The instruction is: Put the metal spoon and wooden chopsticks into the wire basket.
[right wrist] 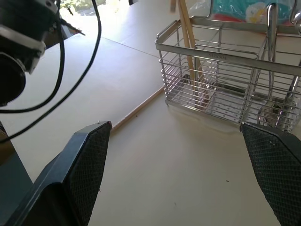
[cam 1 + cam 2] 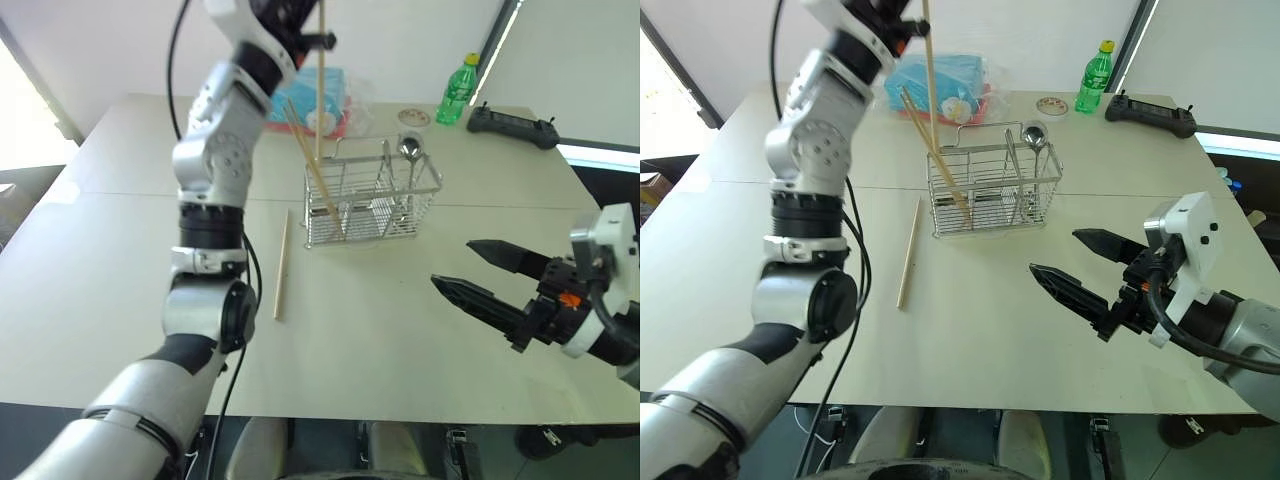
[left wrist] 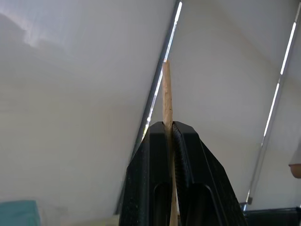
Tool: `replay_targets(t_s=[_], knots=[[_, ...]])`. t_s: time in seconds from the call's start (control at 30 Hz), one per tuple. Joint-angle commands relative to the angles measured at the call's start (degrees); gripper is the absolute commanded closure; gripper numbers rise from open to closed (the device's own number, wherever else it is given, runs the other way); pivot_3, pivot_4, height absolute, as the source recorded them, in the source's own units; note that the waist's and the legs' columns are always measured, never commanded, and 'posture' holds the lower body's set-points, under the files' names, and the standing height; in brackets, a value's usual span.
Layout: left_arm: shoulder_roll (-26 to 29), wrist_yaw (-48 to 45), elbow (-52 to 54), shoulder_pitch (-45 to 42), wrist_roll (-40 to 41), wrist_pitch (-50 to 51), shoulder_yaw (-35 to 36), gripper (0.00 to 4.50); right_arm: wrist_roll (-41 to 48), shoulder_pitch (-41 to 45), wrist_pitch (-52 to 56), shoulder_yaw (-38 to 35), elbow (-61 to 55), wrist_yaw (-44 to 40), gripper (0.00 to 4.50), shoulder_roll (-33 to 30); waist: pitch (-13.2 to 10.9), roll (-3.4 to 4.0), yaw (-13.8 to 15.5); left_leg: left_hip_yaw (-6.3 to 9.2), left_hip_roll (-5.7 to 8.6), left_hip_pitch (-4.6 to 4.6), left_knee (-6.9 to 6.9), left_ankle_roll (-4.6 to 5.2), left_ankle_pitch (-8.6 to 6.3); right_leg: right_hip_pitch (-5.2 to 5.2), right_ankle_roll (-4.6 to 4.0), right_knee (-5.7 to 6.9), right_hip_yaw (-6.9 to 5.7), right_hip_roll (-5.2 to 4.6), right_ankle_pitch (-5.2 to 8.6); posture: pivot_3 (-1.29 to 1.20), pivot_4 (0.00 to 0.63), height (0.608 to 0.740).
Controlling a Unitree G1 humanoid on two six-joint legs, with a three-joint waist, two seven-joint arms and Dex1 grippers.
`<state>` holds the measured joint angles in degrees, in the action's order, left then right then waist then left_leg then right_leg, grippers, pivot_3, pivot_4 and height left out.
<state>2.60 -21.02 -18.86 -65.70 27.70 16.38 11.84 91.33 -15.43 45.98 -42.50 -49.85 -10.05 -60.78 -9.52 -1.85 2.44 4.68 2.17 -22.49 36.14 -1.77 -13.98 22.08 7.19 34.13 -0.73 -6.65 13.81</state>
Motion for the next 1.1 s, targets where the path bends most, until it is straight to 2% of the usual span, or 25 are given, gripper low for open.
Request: replay_targets(t_s=[0.03,0.4,0.5,0.67,0.77,0.93,1.0,1.07,1.1], knots=[[-2.10,-0.42,4.46,4.46,-2.73,-3.28,-4.15,4.45,1.50,0.45,-2.00,-1.85,-0.57,1.07,0.00,-0.06,-0.01,-0.02,-0.02,-0.01,0.00,0.02,0.00,0.01,0.00,-0.02,0.00,-0.01,0.02,-0.01,0.00,0.00,0.150,0.720],[-2.79,-0.76,7.89,11.51,-7.35,-8.79,-8.31,4.45,3.14,2.15,-2.95,-1.13,1.10,2.53,0.00,-0.91,0.02,0.03,-0.04,-0.03,-0.01,0.01,0.00,0.03,-0.01,0.01,-0.07,-0.01,0.02,0.01,-0.01,0.00,0.150,0.720],[-3.19,-0.60,9.76,12.27,-6.01,-7.35,-8.07,3.54,3.95,3.35,-3.27,-0.43,1.97,3.29,0.00,-1.30,0.01,0.03,-0.03,-0.02,-0.01,0.00,0.02,0.03,-0.01,0.01,-0.07,-0.01,0.02,0.01,-0.01,0.00,0.150,0.720],[-2.26,1.00,12.90,11.88,-3.04,-1.79,-6.53,1.03,5.01,4.46,-3.28,0.19,2.70,4.25,0.00,-1.80,0.02,0.03,-0.05,0.00,-0.01,-0.01,0.00,0.04,-0.02,0.03,-0.07,-0.01,0.02,0.01,0.00,0.00,0.150,0.720],[0.09,1.49,14.46,10.39,-1.29,1.14,-4.97,1.03,5.38,4.72,-3.12,0.26,2.91,4.65,0.00,-1.81,0.02,0.04,-0.08,0.00,0.00,-0.01,0.00,0.05,-0.02,0.04,-0.06,0.00,0.02,0.02,-0.01,0.00,0.150,0.720],[8.60,0.40,14.37,3.36,6.31,12.14,0.93,1.03,5.57,4.83,-3.19,0.56,2.87,5.26,0.00,-1.61,-0.01,0.03,-0.22,0.00,-0.04,0.00,0.01,0.05,-0.02,0.08,-0.10,0.05,0.01,0.11,-0.03,0.00,0.150,0.720],[15.75,-1.55,11.20,-0.08,8.75,19.81,3.11,1.03,5.18,4.58,-3.25,0.77,2.74,5.32,0.00,-1.13,0.00,0.05,-0.27,0.01,-0.05,0.01,-0.01,0.05,-0.02,0.09,-0.10,0.05,0.01,0.15,-0.03,0.00,0.150,0.720],[23.15,-1.07,6.88,-1.84,5.26,27.97,0.67,1.03,4.65,4.34,-3.31,1.10,2.67,5.29,0.00,-0.65,0.01,0.07,-0.49,0.01,-0.05,0.02,-0.05,0.06,-0.02,0.11,-0.09,0.06,0.01,0.17,-0.02,0.00,0.150,0.720],[25.06,-0.23,6.23,-1.23,2.87,27.80,-0.56,1.03,4.45,4.21,-3.32,1.25,2.62,5.22,0.00,-0.44,0.07,0.18,-0.57,0.01,-0.05,0.04,-0.07,0.08,-0.03,0.12,-0.08,0.09,0.02,0.18,-0.02,0.00,0.150,0.720]])
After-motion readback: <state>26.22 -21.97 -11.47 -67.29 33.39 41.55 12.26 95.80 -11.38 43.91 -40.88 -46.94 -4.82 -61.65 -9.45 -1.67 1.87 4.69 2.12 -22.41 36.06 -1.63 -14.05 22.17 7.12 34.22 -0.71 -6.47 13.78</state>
